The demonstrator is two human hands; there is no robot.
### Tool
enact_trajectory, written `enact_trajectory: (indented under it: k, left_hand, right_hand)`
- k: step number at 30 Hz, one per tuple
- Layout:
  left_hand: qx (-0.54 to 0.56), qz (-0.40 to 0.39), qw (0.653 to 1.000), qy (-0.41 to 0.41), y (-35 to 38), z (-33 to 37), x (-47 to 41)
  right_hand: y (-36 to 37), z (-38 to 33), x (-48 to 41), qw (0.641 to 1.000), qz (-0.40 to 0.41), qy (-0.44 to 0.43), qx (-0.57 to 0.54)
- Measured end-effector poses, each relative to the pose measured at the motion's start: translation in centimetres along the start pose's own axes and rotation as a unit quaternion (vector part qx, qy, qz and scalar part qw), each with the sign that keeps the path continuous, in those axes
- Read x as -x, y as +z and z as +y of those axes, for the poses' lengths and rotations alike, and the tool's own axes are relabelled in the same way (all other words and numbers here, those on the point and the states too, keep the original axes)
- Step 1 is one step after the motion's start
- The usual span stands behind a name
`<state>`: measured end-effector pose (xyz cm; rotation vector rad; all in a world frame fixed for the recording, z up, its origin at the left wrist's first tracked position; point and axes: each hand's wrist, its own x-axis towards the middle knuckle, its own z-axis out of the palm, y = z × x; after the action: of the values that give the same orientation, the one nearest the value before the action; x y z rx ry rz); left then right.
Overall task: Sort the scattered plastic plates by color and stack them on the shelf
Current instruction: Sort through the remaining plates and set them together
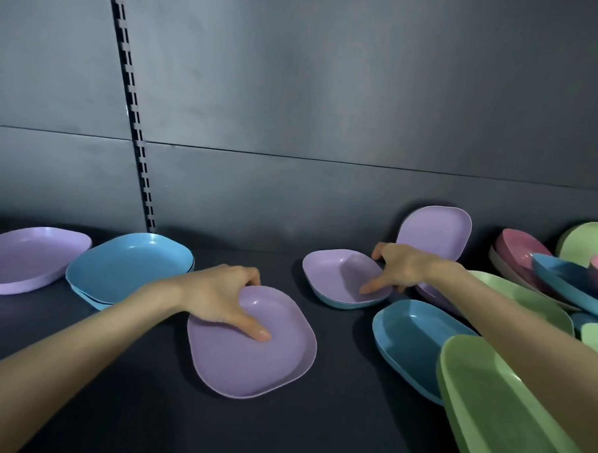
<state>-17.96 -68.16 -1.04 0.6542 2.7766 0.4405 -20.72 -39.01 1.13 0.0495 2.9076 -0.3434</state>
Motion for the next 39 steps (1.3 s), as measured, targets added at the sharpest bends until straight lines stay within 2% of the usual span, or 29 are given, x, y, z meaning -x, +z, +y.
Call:
enact_trajectory:
  k: [9,15,19,25,30,35,39]
  left_hand:
    - [0.083,0.097,0.992,-0.008,-0.5,-0.1,-2.3]
    - [0.117,0.102,0.988,-0.011,-0.3,0.1,-3.0]
    - [0.134,0.101,0.986,-0.016,-0.3,0.1,-3.0]
    - [0.199,0.125,0.971,-0.032,-0.7,0.3,-1.8]
    - [0.29,0.181,0.94,-0.018,-1.7,0.4,0.5]
    - [0.371,0.292,0.881,-0.022,-1.9,0.2,4.2]
    - [0.339,0.401,0.85,-0.036,-1.5,-0.4,7.6]
  right_hand:
    - [0.2,0.9,-2.1,0.996,0.057,0.004,-0.064]
    - [-0.5,0.3,-2.1,0.995,0.081,-0.007,-0.049]
    - [-0.9,0.1,-1.8,0.99,0.131,-0.005,-0.046]
    - [-1.5,-0.6,-0.7,0.966,0.139,-0.033,-0.216]
    - [-2.3,-1.5,1.1,0.917,0.184,-0.056,-0.351]
    - [-3.1,-3.2,3.4,0.898,0.25,-0.092,-0.35]
    - [-2.7,-6.1,5.6,0.873,0.276,-0.143,-0.377]
